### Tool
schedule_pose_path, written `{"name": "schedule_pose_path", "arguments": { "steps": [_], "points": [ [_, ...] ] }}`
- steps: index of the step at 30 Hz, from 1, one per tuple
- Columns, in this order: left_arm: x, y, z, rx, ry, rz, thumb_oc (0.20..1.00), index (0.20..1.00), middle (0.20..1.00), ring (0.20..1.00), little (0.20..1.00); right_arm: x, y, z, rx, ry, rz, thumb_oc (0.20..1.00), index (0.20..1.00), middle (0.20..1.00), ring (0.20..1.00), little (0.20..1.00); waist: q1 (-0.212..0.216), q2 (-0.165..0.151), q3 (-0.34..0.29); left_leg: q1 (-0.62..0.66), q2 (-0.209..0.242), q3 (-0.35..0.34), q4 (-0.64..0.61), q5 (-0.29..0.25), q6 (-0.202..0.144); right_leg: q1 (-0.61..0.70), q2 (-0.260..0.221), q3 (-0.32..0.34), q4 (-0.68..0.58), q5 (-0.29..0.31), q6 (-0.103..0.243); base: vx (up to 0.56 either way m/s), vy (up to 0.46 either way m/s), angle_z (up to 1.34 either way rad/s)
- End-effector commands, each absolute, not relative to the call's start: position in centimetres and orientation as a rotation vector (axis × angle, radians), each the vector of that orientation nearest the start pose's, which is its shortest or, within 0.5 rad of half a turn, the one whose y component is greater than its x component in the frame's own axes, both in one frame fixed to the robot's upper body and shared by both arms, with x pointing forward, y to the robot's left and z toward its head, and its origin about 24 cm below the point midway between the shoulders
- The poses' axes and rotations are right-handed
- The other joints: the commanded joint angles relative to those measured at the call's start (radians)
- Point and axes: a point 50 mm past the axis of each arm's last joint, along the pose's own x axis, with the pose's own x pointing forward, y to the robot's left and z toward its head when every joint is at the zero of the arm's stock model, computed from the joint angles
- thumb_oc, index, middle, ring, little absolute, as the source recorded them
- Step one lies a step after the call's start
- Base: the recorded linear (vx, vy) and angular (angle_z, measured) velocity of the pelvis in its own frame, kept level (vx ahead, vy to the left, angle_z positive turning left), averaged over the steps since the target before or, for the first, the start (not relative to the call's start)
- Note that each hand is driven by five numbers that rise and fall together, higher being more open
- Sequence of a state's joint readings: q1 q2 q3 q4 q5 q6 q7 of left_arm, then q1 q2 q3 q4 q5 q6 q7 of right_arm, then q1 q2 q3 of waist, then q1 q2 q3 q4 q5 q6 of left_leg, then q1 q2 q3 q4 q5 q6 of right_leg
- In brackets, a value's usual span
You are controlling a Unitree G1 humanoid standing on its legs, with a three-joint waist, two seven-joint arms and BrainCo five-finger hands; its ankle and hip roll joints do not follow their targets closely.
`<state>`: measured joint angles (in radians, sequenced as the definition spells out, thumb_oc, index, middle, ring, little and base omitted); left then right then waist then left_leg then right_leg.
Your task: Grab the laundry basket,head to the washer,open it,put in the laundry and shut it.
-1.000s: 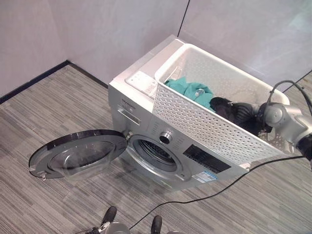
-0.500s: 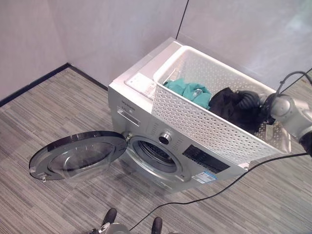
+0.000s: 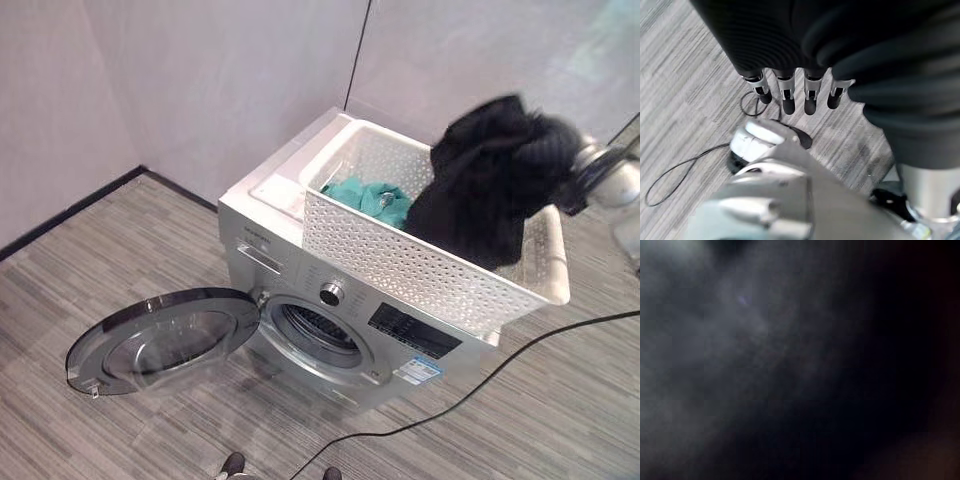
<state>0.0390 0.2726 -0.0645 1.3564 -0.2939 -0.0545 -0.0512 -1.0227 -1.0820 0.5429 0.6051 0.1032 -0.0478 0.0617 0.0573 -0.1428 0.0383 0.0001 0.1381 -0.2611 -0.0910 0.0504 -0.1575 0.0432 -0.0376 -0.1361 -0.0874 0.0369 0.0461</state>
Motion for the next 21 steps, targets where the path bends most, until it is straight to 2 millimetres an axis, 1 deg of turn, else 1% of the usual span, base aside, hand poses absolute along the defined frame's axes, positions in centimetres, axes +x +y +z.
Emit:
{"name": "schedule_pose_path", "arguments": {
  "steps": [1,3,4,5,8,9,10,11,13,15,17,18,19,21],
  "points": [
    [4.0,26.9,-16.1,0.095,1.355,0.288,1.000,1.000,1.000,1.000,1.000,34.8,-30.2,34.8,-1.021,-0.455,-0.348,0.200,0.200,0.200,0.200,0.200,0.021,-0.042,-0.048,0.116,0.020,0.080,0.025,-0.163,0.079,-0.038,-0.094,0.083,0.022,-0.009,0.085,0.00,0.000,0.00],
    [4.0,26.9,-16.1,0.095,1.355,0.288,1.000,1.000,1.000,1.000,1.000,34.8,-30.2,34.8,-1.021,-0.455,-0.348,0.200,0.200,0.200,0.200,0.200,0.022,-0.042,-0.048,0.116,0.020,0.080,0.025,-0.163,0.079,-0.038,-0.094,0.083,0.022,-0.009,0.085,0.00,0.017,0.00],
    [4.7,26.6,-16.2,0.116,1.346,0.285,1.000,1.000,1.000,1.000,1.000,34.1,-30.1,36.6,-0.971,-0.577,-0.493,0.200,0.200,0.200,0.200,0.200,0.025,-0.030,-0.055,0.119,0.014,0.076,0.029,-0.168,0.085,-0.035,-0.096,0.083,0.026,-0.011,0.084,-0.03,0.054,-0.02],
    [5.0,26.4,-16.2,0.127,1.338,0.282,1.000,1.000,1.000,1.000,1.000,33.6,-30.4,36.9,-0.945,-0.622,-0.567,0.200,0.200,0.200,0.200,0.200,0.027,-0.030,-0.056,0.112,0.004,0.070,0.034,-0.163,0.088,-0.039,-0.105,0.083,0.030,-0.005,0.085,-0.03,0.063,-0.02],
    [5.2,25.9,-16.3,0.153,1.338,0.254,1.000,1.000,1.000,1.000,1.000,32.3,-30.6,37.1,-0.991,-0.705,-0.683,0.200,0.200,0.200,0.200,0.200,0.034,-0.020,-0.061,0.113,-0.002,0.064,0.039,-0.171,0.093,-0.035,-0.109,0.081,0.033,-0.007,0.087,-0.01,0.040,0.02],
    [5.1,25.9,-16.3,0.163,1.341,0.249,1.000,1.000,1.000,1.000,1.000,32.0,-31.0,37.1,-0.978,-0.721,-0.718,0.200,0.200,0.200,0.200,0.200,0.035,-0.019,-0.062,0.114,-0.003,0.062,0.041,-0.173,0.094,-0.034,-0.111,0.080,0.034,-0.008,0.088,0.00,0.018,0.06],
    [5.1,25.9,-16.3,0.164,1.341,0.249,1.000,1.000,1.000,1.000,1.000,31.9,-31.0,37.0,-0.978,-0.720,-0.719,0.200,0.200,0.200,0.200,0.200,0.036,-0.020,-0.063,0.114,-0.003,0.062,0.041,-0.173,0.094,-0.034,-0.111,0.080,0.034,-0.008,0.088,0.00,0.035,0.04],
    [5.0,25.7,-16.4,0.178,1.345,0.238,1.000,1.000,1.000,1.000,1.000,31.3,-31.6,37.0,-0.982,-0.746,-0.787,0.200,0.200,0.200,0.200,0.200,0.038,-0.015,-0.065,0.115,-0.006,0.060,0.042,-0.176,0.096,-0.033,-0.114,0.078,0.033,-0.007,0.090,0.00,0.034,0.02],
    [5.1,25.7,-16.4,0.194,1.344,0.232,1.000,1.000,1.000,1.000,1.000,30.4,-31.9,37.3,-1.064,-0.772,-0.846,0.200,0.200,0.200,0.200,0.200,0.040,-0.011,-0.065,0.116,-0.010,0.059,0.044,-0.179,0.099,-0.033,-0.117,0.077,0.033,-0.005,0.092,-0.01,0.021,0.00],
    [4.9,25.7,-16.4,0.207,1.346,0.230,1.000,1.000,1.000,1.000,1.000,29.3,-32.7,37.1,-1.148,-0.781,-0.908,0.200,0.200,0.200,0.200,0.200,0.040,-0.007,-0.067,0.118,-0.015,0.059,0.045,-0.182,0.102,-0.034,-0.121,0.078,0.033,-0.002,0.095,0.00,0.016,0.00],
    [4.7,25.8,-16.4,0.222,1.351,0.228,1.000,1.000,1.000,1.000,1.000,28.2,-33.5,37.0,-1.206,-0.784,-0.968,0.200,0.200,0.200,0.200,0.200,0.042,-0.006,-0.068,0.121,-0.019,0.061,0.046,-0.185,0.105,-0.033,-0.125,0.079,0.033,-0.001,0.098,0.00,0.015,0.00],
    [4.7,25.8,-16.4,0.224,1.351,0.228,1.000,1.000,1.000,1.000,1.000,28.2,-33.6,37.0,-1.206,-0.782,-0.970,0.200,0.200,0.200,0.200,0.200,0.044,-0.008,-0.068,0.121,-0.019,0.061,0.046,-0.185,0.105,-0.033,-0.125,0.079,0.033,-0.001,0.098,0.00,0.000,0.00],
    [4.4,25.9,-16.4,0.235,1.358,0.225,1.000,1.000,1.000,1.000,1.000,27.2,-34.6,37.0,-1.270,-0.767,-1.028,0.200,0.200,0.200,0.200,0.200,0.040,-0.006,-0.069,0.123,-0.022,0.062,0.046,-0.187,0.108,-0.034,-0.129,0.081,0.034,0.002,0.101,0.00,0.020,-0.05],
    [4.4,26.0,-16.4,0.239,1.358,0.224,1.000,1.000,1.000,1.000,1.000,27.1,-34.7,36.9,-1.269,-0.764,-1.031,0.200,0.200,0.200,0.200,0.200,0.043,-0.008,-0.069,0.123,-0.023,0.062,0.046,-0.187,0.108,-0.034,-0.129,0.081,0.034,0.002,0.101,0.00,0.013,-0.03]
  ]
}}
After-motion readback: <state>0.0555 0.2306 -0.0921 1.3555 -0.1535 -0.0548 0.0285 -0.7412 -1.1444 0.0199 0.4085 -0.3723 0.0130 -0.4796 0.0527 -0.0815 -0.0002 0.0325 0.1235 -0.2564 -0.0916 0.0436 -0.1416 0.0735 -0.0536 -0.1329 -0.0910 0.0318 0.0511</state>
